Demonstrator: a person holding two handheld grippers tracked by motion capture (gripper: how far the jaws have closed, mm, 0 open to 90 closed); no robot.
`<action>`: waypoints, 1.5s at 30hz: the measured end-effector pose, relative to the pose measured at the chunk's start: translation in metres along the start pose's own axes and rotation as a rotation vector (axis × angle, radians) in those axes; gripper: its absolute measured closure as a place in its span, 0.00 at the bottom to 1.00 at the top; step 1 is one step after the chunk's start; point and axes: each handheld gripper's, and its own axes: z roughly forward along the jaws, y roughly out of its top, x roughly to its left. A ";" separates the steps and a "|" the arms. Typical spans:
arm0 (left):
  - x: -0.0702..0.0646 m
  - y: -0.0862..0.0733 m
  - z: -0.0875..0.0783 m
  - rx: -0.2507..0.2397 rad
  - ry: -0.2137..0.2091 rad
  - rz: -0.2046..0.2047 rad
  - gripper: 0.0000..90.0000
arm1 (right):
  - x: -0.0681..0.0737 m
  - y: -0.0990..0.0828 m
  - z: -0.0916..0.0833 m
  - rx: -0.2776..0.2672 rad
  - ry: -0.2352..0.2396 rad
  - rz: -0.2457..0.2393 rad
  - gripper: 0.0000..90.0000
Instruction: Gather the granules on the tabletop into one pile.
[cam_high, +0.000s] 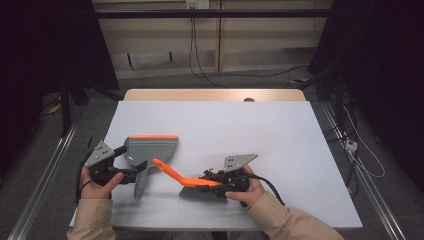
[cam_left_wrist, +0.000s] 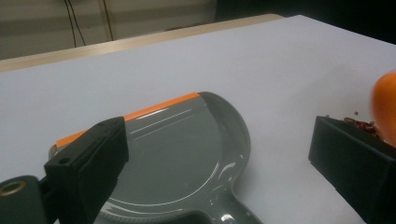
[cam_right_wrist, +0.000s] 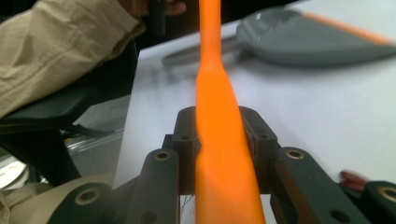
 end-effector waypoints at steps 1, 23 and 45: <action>0.000 0.000 0.000 0.000 -0.001 0.000 0.05 | -0.003 0.001 0.000 0.000 -0.023 0.027 0.79; -0.005 0.000 0.000 0.008 -0.004 0.010 0.05 | -0.028 0.004 -0.018 -0.011 -0.137 0.034 0.79; -0.012 -0.003 -0.002 0.029 -0.022 0.024 0.05 | -0.032 0.016 -0.054 -0.096 -0.233 -0.003 0.79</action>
